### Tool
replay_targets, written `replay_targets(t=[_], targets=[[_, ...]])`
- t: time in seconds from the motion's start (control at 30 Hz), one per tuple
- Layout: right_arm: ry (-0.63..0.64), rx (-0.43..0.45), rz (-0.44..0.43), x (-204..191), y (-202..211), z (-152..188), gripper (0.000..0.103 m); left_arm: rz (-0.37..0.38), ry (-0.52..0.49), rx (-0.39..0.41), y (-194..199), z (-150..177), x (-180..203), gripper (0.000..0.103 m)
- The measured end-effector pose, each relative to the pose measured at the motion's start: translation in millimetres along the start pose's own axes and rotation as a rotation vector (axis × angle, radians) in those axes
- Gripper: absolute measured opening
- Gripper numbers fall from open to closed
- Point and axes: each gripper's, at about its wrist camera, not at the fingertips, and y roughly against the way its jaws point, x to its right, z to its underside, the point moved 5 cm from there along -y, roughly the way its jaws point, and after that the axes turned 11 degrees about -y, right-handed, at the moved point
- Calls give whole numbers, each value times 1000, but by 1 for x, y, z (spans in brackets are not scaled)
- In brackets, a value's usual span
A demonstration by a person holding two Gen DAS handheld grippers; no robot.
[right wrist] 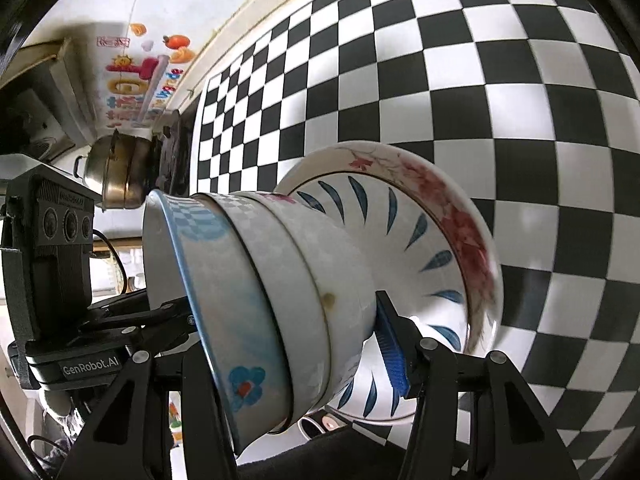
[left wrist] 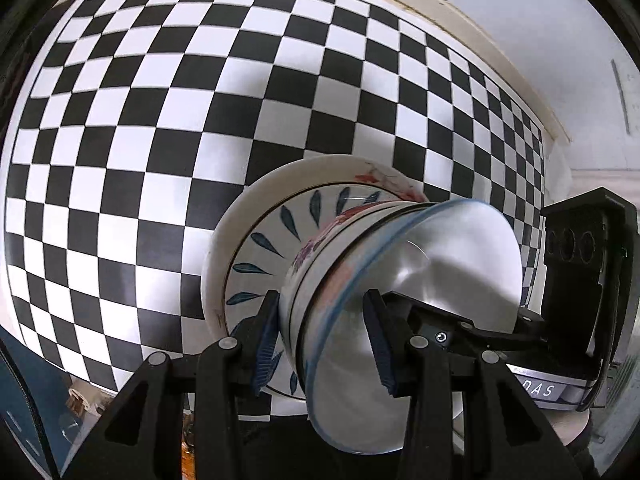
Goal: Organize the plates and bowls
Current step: 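Carry the bowl stack with both tools over the plate stack, then lower the bowl stack onto the plate stack and open both tools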
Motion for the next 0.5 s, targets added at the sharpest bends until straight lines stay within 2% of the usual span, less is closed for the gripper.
replay_targets(t=[0.23,0.5], targets=[[-10,-21,42,9,-12,-3,55,24,15,-26,-14,1,-3,39],[-27,-25,49,18,-13,-3,55,18,2,-36,-18,-1,-1,39]])
